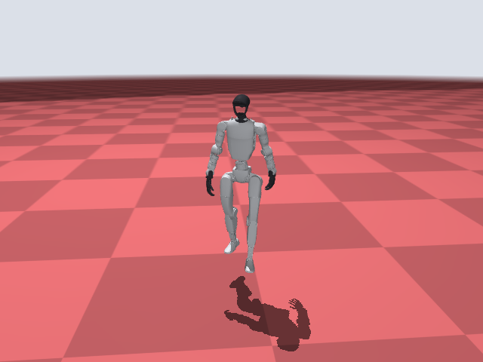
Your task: Stand up
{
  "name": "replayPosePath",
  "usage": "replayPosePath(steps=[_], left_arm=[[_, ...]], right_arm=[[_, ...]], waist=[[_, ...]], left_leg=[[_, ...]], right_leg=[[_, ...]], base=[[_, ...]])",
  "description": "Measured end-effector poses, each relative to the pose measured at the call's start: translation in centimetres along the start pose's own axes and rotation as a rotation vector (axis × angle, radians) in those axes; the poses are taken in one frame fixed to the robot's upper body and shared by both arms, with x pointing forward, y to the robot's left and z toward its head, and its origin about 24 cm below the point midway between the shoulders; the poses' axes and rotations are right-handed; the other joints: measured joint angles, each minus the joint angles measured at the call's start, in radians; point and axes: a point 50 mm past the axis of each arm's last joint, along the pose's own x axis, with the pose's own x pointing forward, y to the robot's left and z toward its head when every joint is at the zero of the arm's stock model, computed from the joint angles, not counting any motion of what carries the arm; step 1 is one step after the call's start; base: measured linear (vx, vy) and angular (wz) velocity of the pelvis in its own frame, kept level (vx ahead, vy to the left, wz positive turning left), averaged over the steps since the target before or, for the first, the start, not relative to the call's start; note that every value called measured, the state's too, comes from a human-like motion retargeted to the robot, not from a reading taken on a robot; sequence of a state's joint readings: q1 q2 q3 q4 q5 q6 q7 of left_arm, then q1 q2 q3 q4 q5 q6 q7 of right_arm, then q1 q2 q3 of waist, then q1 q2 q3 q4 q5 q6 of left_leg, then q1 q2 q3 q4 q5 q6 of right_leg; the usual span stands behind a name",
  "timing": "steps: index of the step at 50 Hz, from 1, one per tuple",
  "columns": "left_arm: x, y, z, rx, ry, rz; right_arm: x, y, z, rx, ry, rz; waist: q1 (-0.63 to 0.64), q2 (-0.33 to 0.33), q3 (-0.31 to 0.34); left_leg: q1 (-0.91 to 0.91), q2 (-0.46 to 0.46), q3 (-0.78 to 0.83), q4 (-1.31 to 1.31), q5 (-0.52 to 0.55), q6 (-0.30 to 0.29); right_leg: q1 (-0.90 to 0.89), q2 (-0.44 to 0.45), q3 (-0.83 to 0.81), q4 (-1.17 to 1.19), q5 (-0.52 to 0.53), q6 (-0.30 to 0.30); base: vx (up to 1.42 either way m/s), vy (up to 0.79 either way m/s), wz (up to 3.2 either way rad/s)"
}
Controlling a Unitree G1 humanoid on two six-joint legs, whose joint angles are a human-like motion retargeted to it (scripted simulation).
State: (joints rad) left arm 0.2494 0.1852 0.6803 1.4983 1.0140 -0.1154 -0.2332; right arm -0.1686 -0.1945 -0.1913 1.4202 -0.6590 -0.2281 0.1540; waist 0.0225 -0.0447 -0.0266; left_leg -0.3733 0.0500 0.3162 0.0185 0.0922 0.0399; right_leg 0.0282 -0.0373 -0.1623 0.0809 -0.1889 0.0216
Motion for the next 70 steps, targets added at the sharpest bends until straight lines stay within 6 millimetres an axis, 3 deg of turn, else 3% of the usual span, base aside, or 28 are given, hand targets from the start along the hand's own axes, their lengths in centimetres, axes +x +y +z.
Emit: replayPosePath(steps=[5, 10, 13, 15, 18, 20, 23, 25, 28, 30, 33, 35, 37, 41, 43, 45, 47, 48, 50, 53, 58, 61, 66, 70], left_arm=[[-0.3, 0.9, -0.7, -0.051, 0.027, 0.029], [-0.4, 2.2, 0.9, -0.086, -0.011, 0.094], [-0.5, 3.2, 3.3, -0.029, -0.057, 0.116], [-0.7, 4.0, 5.1, 0.033, -0.092, 0.128], [-1.7, 6.0, 9.8, 0.199, -0.185, 0.179], [-2.6, 7.1, 12.4, 0.285, -0.237, 0.216], [-4.4, 8.0, 17.6, 0.407, -0.37, 0.299], [-5.5, 8.2, 20.0, 0.445, -0.439, 0.333], [-7.5, 8.3, 24.0, 0.494, -0.543, 0.4], [-8.4, 8.4, 25.6, 0.515, -0.569, 0.457], [-9.4, 8.2, 27.2, 0.567, -0.594, 0.529], [-9.5, 7.8, 27.7, 0.605, -0.594, 0.538], [-8.7, 6.5, 27.6, 0.635, -0.582, 0.501], [-6.7, 5.1, 25.3, 0.661, -0.508, 0.407], [-5.3, 4.7, 23.2, 0.684, -0.431, 0.366], [-4.3, 4.6, 21.2, 0.702, -0.361, 0.351], [-3.1, 5.0, 17.9, 0.71, -0.245, 0.346], [-2.8, 5.3, 16.8, 0.714, -0.2, 0.344], [-2.3, 6.0, 14.0, 0.717, -0.094, 0.337], [-1.6, 6.3, 9.3, 0.674, 0.058, 0.306], [-0.8, 4.6, 3.7, 0.499, 0.174, 0.181], [-0.5, 3.0, 1.1, 0.353, 0.192, 0.11], [-0.2, 1.3, -0.6, 0.187, 0.172, 0.064], [-0.3, 1.4, -1.3, 0.145, 0.163, 0.058]], right_arm=[[-0.6, 2.1, -3.2, 0.031, 0.108, 0.054], [-2.3, 5.2, -8.0, 0.1, 0.268, 0.119], [-3.3, 6.0, -9.9, 0.133, 0.333, 0.137], [-3.7, 6.3, -10.8, 0.14, 0.359, 0.139], [-4.4, 7.1, -11.9, 0.148, 0.382, 0.152], [-4.8, 7.8, -12.4, 0.16, 0.395, 0.162], [-5.7, 9.1, -13.7, 0.182, 0.44, 0.18], [-6.0, 9.5, -14.1, 0.191, 0.46, 0.186], [-6.3, 9.8, -14.4, 0.212, 0.493, 0.202], [-6.2, 10.0, -14.2, 0.227, 0.498, 0.211], [-5.7, 9.8, -13.5, 0.239, 0.476, 0.204], [-5.4, 9.5, -13.1, 0.245, 0.459, 0.193], [-5.4, 9.1, -13.2, 0.244, 0.457, 0.181], [-4.9, 8.1, -12.6, 0.233, 0.433, 0.158], [-4.7, 7.8, -12.3, 0.243, 0.423, 0.151], [-4.4, 7.4, -11.9, 0.25, 0.415, 0.148], [-3.8, 6.5, -10.9, 0.225, 0.39, 0.14], [-3.4, 5.7, -10.3, 0.206, 0.374, 0.127], [-2.7, 4.6, -8.9, 0.164, 0.344, 0.115], [-1.7, 3.3, -6.6, 0.099, 0.281, 0.097], [-0.6, 0.7, -3.1, 0.03, 0.153, 0.027], [-0.2, -0.4, -1.2, 0.007, 0.079, -0.006], [-0.1, -1.2, 0.0, -0.03, 0.04, -0.017], [-0.1, -0.7, -0.6, -0.04, 0.063, 0.003]], waist=[[0.013, -0.011, -0.022], [0.022, -0.017, -0.051], [-0.034, 0.055, -0.062], [-0.065, 0.097, -0.073], [-0.067, 0.112, -0.07], [-0.081, 0.108, -0.064], [-0.104, 0.09, -0.066], [-0.118, 0.075, -0.061], [-0.153, 0.02, -0.04], [-0.154, -0.012, -0.026], [-0.117, -0.009, -0.034], [-0.125, 0.008, -0.041], [-0.17, 0.025, -0.05], [-0.197, 0.029, -0.079], [-0.209, 0.035, -0.095], [-0.208, 0.036, -0.101], [-0.174, 0.0, -0.096], [-0.171, -0.023, -0.099], [-0.169, -0.047, -0.098], [-0.145, -0.051, -0.062], [-0.093, -0.049, -0.033], [-0.068, -0.03, -0.019], [-0.048, 0.0, 0.007], [-0.023, 0.003, 0.009]], left_leg=[[0.007, -0.025, -0.118, 0.079, -0.025, 0.041], [0.035, 0.004, -0.089, 0.167, -0.14, -0.002], [0.07, 0.066, -0.087, 0.169, -0.181, -0.022], [0.07, 0.099, -0.112, 0.176, -0.203, -0.036], [0.133, 0.124, -0.057, 0.153, -0.234, -0.05], [0.168, 0.111, -0.062, 0.131, -0.243, -0.047], [0.237, 0.086, -0.058, 0.095, -0.26, -0.052], [0.274, 0.067, -0.052, 0.082, -0.27, -0.057], [0.365, -0.012, -0.075, 0.064, -0.308, -0.047], [0.428, -0.037, -0.082, 0.056, -0.334, -0.059], [0.478, -0.011, -0.053, 0.058, -0.361, -0.101], [0.486, 0.006, -0.097, 0.086, -0.363, -0.129], [0.514, -0.043, -0.157, 0.096, -0.335, -0.112], [0.537, -0.079, -0.2, 0.165, -0.203, -0.131], [0.52, -0.076, -0.204, 0.249, -0.076, -0.147], [0.485, -0.07, -0.193, 0.356, 0.055, -0.179], [0.414, -0.123, -0.179, 0.54, 0.229, -0.278], [0.364, -0.156, -0.154, 0.613, 0.289, -0.296], [0.284, -0.134, -0.12, 0.755, 0.356, -0.302], [0.202, -0.028, -0.111, 0.903, 0.097, -0.231], [0.062, -0.023, -0.094, 0.823, -0.068, -0.166], [0.013, -0.004, -0.075, 0.632, -0.094, -0.075], [-0.022, -0.025, -0.123, 0.296, -0.071, 0.045], [-0.018, -0.031, -0.152, 0.119, -0.043, 0.066]], right_leg=[[0.029, 0.019, 0.012, 0.044, 0.003, -0.016], [0.019, 0.04, 0.026, 0.19, 0.277, 0.028], [-0.105, 0.149, 0.063, 0.427, 0.468, 0.041], [-0.206, 0.181, 0.051, 0.589, 0.5, 0.047], [-0.327, 0.175, 0.017, 0.731, 0.359, -0.04], [-0.384, 0.162, 0.008, 0.741, 0.313, -0.042], [-0.466, 0.12, 0.028, 0.605, 0.259, 0.004], [-0.483, 0.071, 0.022, 0.493, 0.249, 0.04], [-0.483, -0.044, 0.007, 0.199, 0.276, 0.159], [-0.481, -0.082, -0.014, 0.031, 0.286, 0.24], [-0.514, -0.048, -0.044, -0.102, 0.191, 0.24], [-0.526, -0.032, -0.08, -0.113, 0.197, 0.24], [-0.488, -0.123, -0.099, -0.065, 0.21, 0.236], [-0.44, -0.138, -0.105, -0.042, 0.281, 0.224], [-0.42, -0.153, -0.105, -0.021, 0.291, 0.223], [-0.404, -0.148, -0.091, -0.01, 0.291, 0.179], [-0.367, -0.156, -0.043, -0.007, 0.271, 0.107], [-0.367, -0.2, -0.046, 0.0, 0.262, 0.104], [-0.341, -0.218, -0.059, 0.007, 0.232, 0.086], [-0.265, -0.162, -0.051, 0.0, 0.197, 0.046], [-0.195, -0.127, -0.033, -0.011, 0.158, 0.015], [-0.149, -0.091, -0.039, -0.009, 0.119, -0.013], [-0.074, -0.037, -0.029, 0.003, 0.053, -0.052], [-0.022, -0.011, -0.001, 0.011, 0.011, -0.071]], base=[[0.62, 0.18, -0.25], [0.64, 0.2, -0.47], [0.55, 0.22, 0.14], [0.57, 0.23, -0.02], [0.48, 0.17, -0.48], [0.46, 0.13, 0.13], [0.53, 0.11, 0.27], [0.55, 0.11, 0.28], [0.55, 0.06, 0.39], [0.69, -0.14, -0.08], [0.57, -0.15, -0.47], [0.81, 0.09, 0.53], [0.65, 0.45, 1.31], [0.8, 0.03, 0.68], [0.88, -0.08, 0.71], [0.85, -0.1, 0.34], [0.65, 0.04, -0.35], [0.71, 0.12, -0.13], [0.66, -0.06, -0.06], [0.53, -0.16, -0.37], [0.52, 0.05, -0.5], [0.59, 0.1, -0.29], [0.49, 0.12, -0.18], [0.58, 0.15, -0.32]])
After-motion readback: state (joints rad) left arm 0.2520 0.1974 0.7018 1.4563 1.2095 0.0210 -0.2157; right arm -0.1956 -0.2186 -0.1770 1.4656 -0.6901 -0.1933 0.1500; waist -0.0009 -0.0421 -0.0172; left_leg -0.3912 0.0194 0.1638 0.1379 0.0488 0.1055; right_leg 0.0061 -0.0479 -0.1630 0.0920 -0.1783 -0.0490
